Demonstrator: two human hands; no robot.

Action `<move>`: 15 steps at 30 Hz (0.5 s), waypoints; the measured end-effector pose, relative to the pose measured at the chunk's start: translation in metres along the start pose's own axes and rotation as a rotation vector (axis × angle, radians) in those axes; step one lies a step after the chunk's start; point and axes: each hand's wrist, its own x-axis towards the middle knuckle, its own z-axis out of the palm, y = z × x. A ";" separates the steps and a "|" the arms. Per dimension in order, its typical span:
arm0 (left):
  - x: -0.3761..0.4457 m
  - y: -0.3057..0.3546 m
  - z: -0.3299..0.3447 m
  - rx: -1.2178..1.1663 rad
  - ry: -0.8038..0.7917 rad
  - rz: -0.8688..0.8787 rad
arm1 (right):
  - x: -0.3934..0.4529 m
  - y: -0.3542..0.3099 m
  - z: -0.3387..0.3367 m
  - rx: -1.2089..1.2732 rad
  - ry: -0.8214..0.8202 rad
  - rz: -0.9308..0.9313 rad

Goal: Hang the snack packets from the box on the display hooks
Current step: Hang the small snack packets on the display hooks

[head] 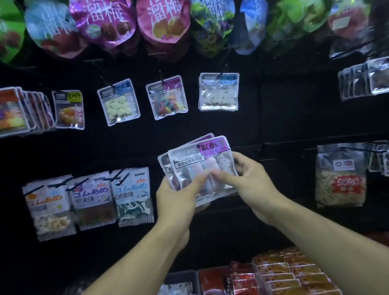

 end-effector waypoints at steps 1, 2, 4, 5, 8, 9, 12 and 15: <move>0.001 0.001 0.005 -0.003 -0.008 -0.011 | 0.000 -0.001 -0.006 -0.001 0.014 0.007; 0.003 0.002 0.011 -0.008 -0.020 -0.024 | 0.001 -0.002 -0.013 -0.004 0.035 0.015; 0.009 0.006 0.021 -0.019 -0.040 -0.055 | 0.006 -0.005 -0.028 -0.003 0.096 0.032; 0.013 0.008 0.026 -0.023 -0.049 -0.063 | 0.009 -0.006 -0.037 -0.005 0.131 0.035; 0.029 0.009 0.041 -0.035 -0.067 -0.043 | 0.027 -0.010 -0.067 0.000 0.260 0.012; 0.034 0.010 0.045 -0.037 -0.070 -0.030 | 0.035 -0.013 -0.078 0.012 0.316 -0.004; 0.049 0.011 0.056 -0.001 -0.095 0.004 | 0.065 -0.023 -0.110 0.060 0.508 -0.051; 0.053 0.007 0.060 0.034 -0.107 0.018 | 0.093 -0.031 -0.132 0.053 0.589 -0.067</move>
